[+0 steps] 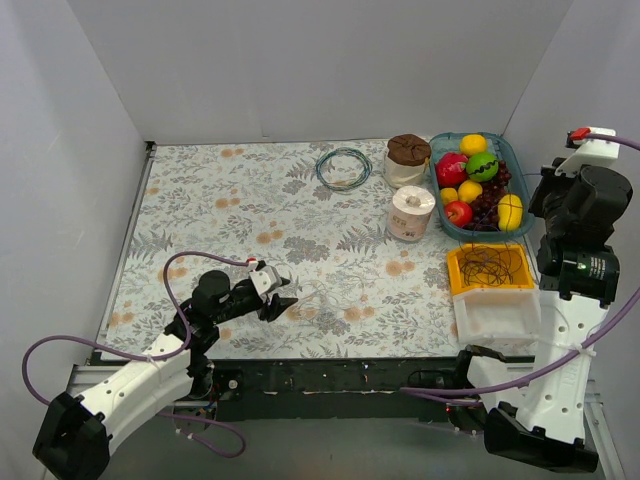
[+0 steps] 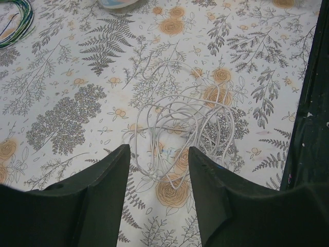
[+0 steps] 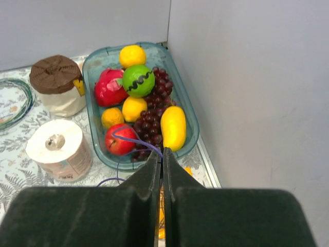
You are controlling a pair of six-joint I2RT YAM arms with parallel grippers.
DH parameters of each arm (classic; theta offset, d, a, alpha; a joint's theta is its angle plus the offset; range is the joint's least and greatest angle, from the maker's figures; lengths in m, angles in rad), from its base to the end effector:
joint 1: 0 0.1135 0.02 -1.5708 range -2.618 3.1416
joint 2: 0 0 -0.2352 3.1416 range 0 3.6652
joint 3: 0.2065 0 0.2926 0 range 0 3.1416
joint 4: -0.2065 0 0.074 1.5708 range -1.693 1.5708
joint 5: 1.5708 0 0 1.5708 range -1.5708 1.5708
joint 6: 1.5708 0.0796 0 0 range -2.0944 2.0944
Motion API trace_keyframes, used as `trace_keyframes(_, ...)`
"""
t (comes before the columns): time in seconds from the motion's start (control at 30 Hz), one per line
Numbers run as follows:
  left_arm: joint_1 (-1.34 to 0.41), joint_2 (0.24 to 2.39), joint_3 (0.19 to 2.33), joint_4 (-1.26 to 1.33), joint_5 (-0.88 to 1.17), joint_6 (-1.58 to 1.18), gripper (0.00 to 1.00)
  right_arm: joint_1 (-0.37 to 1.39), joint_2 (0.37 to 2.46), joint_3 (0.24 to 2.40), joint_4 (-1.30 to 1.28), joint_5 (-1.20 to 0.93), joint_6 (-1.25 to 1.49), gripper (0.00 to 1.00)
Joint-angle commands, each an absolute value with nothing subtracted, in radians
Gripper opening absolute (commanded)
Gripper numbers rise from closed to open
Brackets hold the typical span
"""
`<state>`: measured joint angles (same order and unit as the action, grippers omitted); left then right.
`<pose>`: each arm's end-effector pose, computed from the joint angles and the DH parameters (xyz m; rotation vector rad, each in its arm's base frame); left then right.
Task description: Untangle the cables
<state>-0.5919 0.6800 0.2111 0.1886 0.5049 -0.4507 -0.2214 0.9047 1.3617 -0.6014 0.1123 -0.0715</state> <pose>0.1924 -0.1758 0.1457 0.5158 1.9204 -1.1684 0.2485 -0.0651 0.4566 0.2125 1.7111 -0.3132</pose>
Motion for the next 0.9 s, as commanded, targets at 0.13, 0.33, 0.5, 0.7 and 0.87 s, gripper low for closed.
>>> trace_keyframes(0.13, -0.583, 0.658, 0.204, 0.204, 0.503, -0.453, 0.49, -0.221, 0.903, 1.339, -0.644, 0.092, -0.023, 0.01)
trace_keyframes(0.33, -0.581, 0.652, 0.198, 0.213, 0.506, -0.453, 0.49, -0.221, 0.954, 1.440, -0.676, 0.121, -0.014, 0.01)
trace_keyframes(0.5, -0.581, 0.647, 0.195, 0.213, 0.505, -0.454, 0.49, -0.227, 0.939, 1.254, -0.606, 0.256, -0.060, 0.01)
trace_keyframes(0.7, -0.580, 0.643, 0.196, 0.210, 0.509, -0.453, 0.49, -0.267, 0.957, 1.089, -0.500, 0.241, -0.045, 0.01)
trace_keyframes(0.87, -0.580, 0.641, 0.196, 0.210, 0.511, -0.454, 0.49, -0.369, 1.034, 0.938, -0.445, 0.134, -0.009, 0.01)
